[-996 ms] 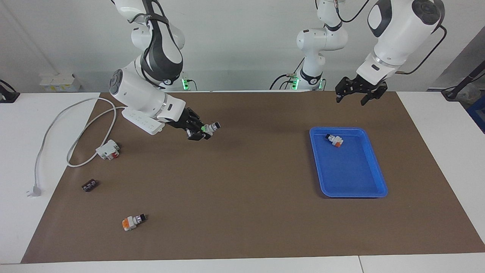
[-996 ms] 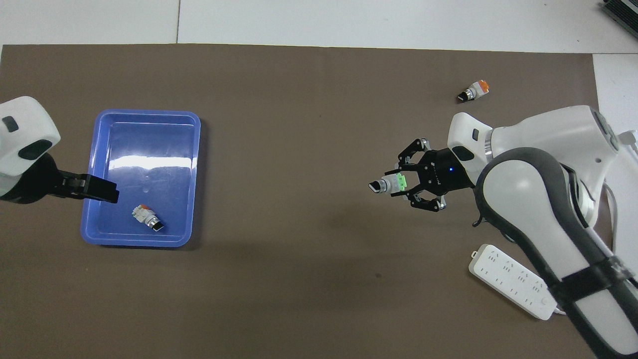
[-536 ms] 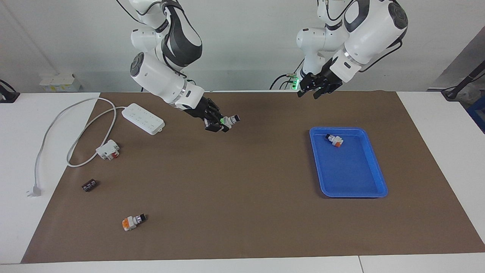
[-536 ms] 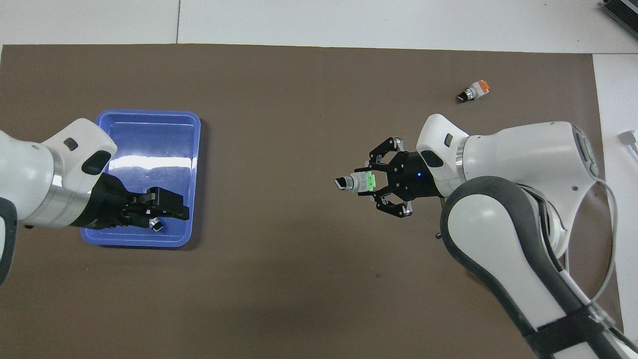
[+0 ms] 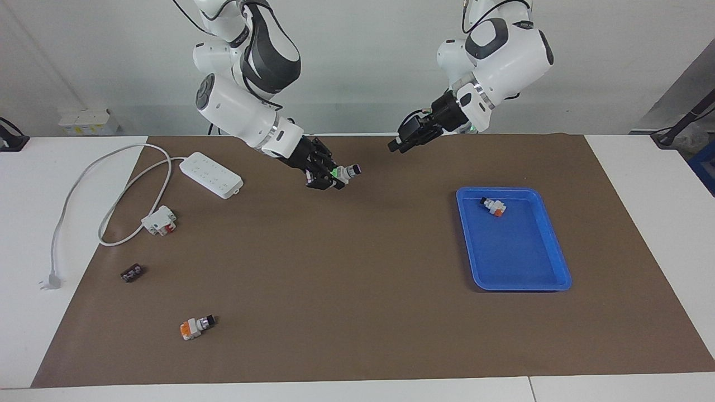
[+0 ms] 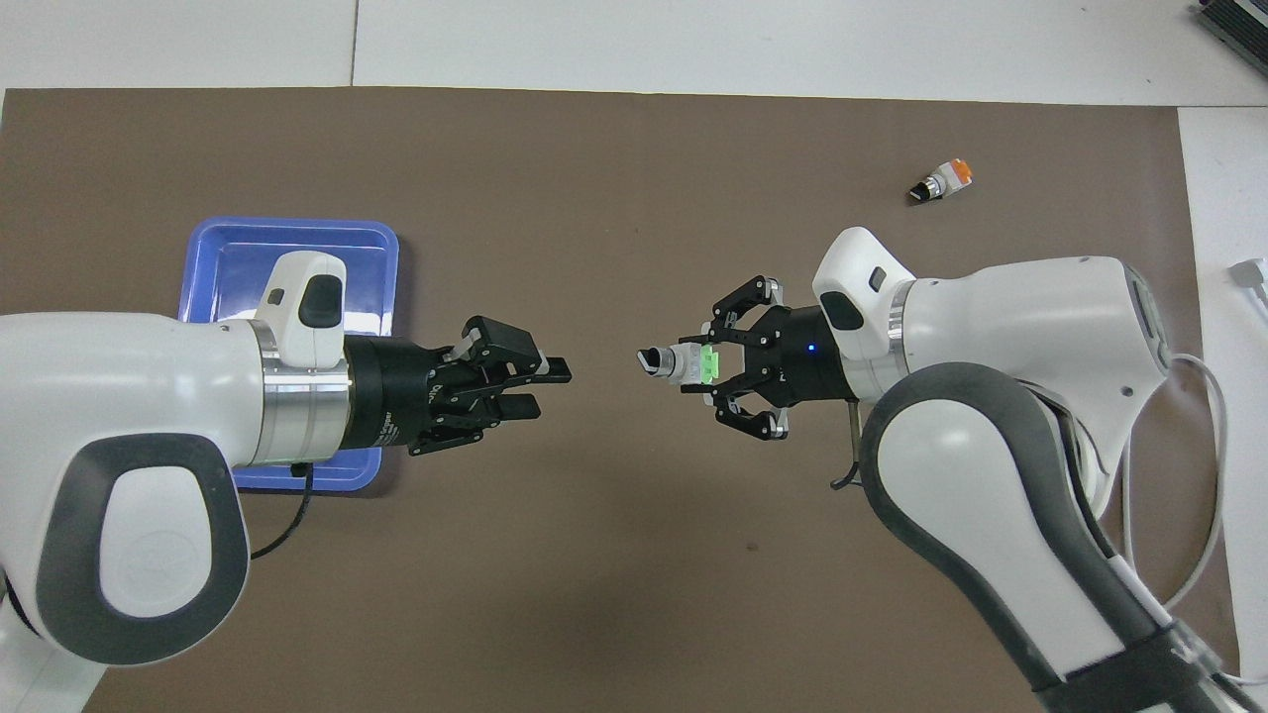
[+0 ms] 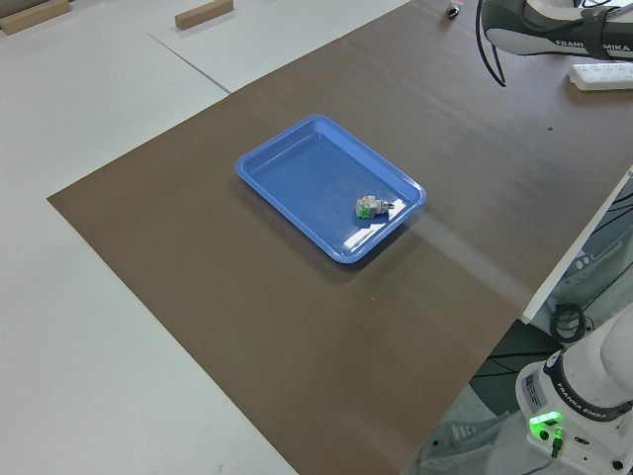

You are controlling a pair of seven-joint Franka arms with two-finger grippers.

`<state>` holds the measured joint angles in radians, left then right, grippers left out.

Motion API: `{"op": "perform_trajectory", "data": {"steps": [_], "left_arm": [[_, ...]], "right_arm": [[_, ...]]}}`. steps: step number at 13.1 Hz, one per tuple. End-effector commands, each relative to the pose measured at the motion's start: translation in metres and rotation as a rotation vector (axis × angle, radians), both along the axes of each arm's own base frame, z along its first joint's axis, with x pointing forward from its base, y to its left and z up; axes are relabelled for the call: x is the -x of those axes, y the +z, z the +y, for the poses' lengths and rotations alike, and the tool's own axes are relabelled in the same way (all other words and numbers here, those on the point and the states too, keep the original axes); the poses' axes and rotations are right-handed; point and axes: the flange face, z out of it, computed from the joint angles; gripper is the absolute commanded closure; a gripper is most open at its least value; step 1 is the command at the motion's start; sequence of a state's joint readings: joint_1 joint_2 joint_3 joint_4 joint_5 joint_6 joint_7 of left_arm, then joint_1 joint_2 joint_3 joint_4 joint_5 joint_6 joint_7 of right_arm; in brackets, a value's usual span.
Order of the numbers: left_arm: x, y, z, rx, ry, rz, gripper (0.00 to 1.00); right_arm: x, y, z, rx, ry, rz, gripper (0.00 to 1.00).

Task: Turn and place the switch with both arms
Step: 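Bring the open left gripper up to the switch held by the right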

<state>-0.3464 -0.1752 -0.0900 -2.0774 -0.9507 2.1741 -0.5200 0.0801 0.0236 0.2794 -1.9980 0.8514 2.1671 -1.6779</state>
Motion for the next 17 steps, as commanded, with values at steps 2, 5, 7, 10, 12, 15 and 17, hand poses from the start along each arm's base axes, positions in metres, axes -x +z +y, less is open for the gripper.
{"op": "perform_trajectory", "data": {"steps": [2, 5, 7, 10, 12, 15, 17], "left_arm": [[-0.002, -0.018, -0.033, 0.048, 0.09, -0.006, 0.61], [-0.005, -0.03, -0.045, 0.042, 0.097, -0.006, 0.64], [-0.001, -0.031, -0.053, 0.041, 0.095, -0.016, 0.64], [-0.002, -0.035, -0.058, 0.041, 0.093, -0.014, 0.67], [-0.003, -0.035, -0.065, 0.044, 0.1, -0.024, 0.69], [-0.002, -0.038, -0.072, 0.041, 0.099, -0.04, 0.71], [-0.003, -0.039, -0.072, 0.039, 0.101, -0.04, 0.72]], "right_arm": [[0.006, 0.004, -0.001, -0.019, -0.031, 0.005, 1.0], [0.005, 0.004, -0.002, -0.019, -0.03, 0.005, 1.0], [0.005, 0.004, -0.002, -0.019, -0.034, 0.002, 1.0], [0.005, 0.004, -0.001, -0.019, -0.031, 0.001, 1.0], [0.005, 0.004, -0.002, -0.019, -0.032, 0.0, 1.0], [0.005, 0.004, -0.002, -0.019, -0.031, -0.001, 1.0], [0.005, 0.004, -0.002, -0.019, -0.03, -0.003, 1.0]]}}
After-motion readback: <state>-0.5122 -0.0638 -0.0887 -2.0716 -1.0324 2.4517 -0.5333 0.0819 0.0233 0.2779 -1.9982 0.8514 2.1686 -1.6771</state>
